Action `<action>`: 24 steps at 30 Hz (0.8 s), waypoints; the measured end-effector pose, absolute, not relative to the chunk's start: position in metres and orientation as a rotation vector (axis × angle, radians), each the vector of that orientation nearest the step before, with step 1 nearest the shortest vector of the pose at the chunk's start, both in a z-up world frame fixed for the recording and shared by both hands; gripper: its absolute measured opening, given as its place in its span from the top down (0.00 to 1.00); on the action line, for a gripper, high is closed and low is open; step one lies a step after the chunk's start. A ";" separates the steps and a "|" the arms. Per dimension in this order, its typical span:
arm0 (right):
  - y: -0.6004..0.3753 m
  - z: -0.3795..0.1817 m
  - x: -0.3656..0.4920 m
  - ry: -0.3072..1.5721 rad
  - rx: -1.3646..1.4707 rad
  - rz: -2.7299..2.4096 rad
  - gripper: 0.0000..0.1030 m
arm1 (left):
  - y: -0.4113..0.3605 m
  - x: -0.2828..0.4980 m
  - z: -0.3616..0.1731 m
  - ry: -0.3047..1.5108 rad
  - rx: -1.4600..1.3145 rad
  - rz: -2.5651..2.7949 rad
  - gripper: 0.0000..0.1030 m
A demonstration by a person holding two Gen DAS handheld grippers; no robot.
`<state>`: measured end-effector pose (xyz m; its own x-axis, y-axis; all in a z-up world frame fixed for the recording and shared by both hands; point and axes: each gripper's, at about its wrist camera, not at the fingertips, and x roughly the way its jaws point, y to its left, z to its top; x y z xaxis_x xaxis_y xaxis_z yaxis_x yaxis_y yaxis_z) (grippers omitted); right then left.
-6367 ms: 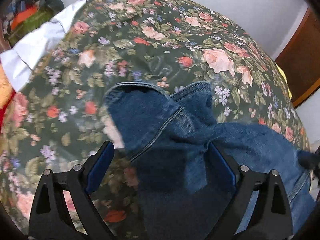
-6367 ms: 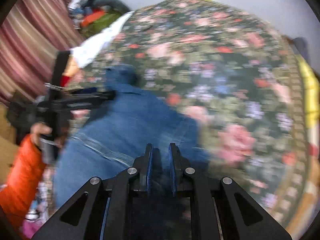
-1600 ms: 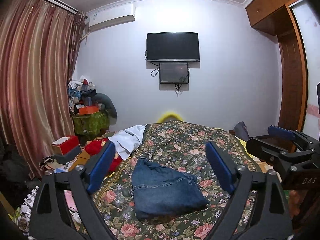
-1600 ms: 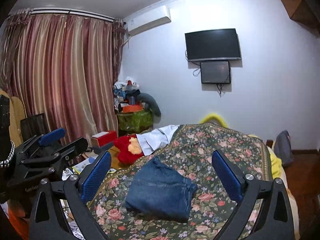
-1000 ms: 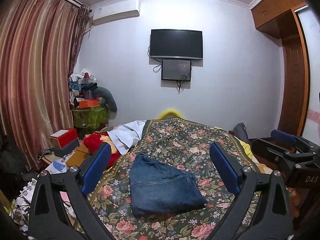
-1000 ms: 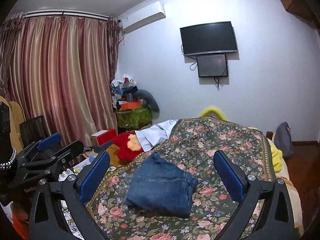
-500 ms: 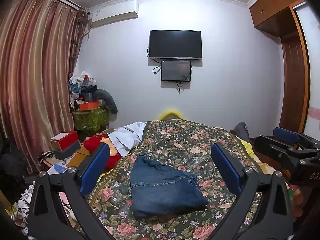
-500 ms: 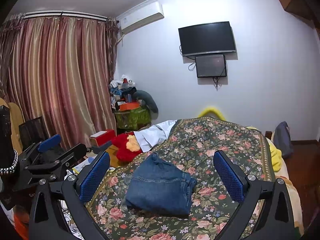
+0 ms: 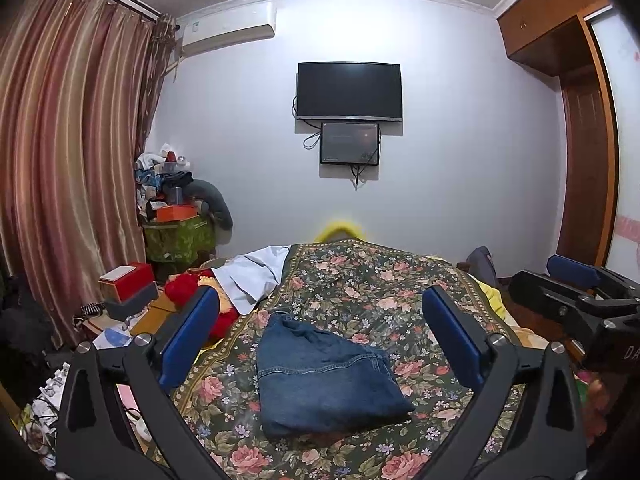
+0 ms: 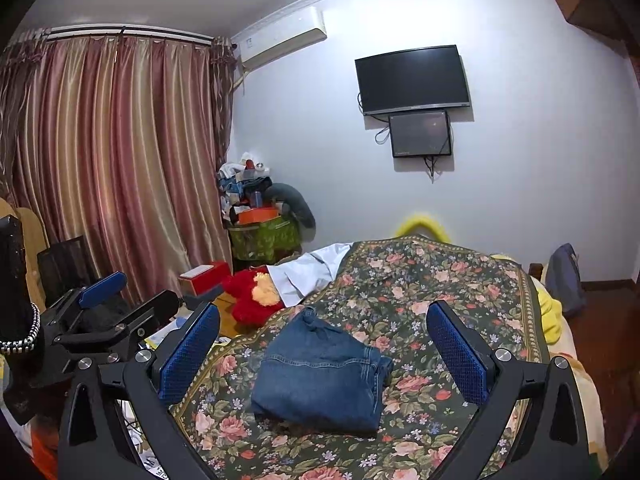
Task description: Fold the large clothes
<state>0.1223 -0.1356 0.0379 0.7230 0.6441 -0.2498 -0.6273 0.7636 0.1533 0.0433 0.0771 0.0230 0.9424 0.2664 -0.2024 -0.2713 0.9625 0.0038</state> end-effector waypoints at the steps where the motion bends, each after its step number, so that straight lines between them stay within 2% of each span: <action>1: -0.136 0.038 0.122 0.299 0.060 0.701 0.00 | 0.077 0.043 0.023 0.202 -0.025 0.273 0.01; 24: -0.134 0.044 0.119 0.294 0.074 0.672 0.00 | 0.072 0.045 0.025 0.214 -0.028 0.220 0.01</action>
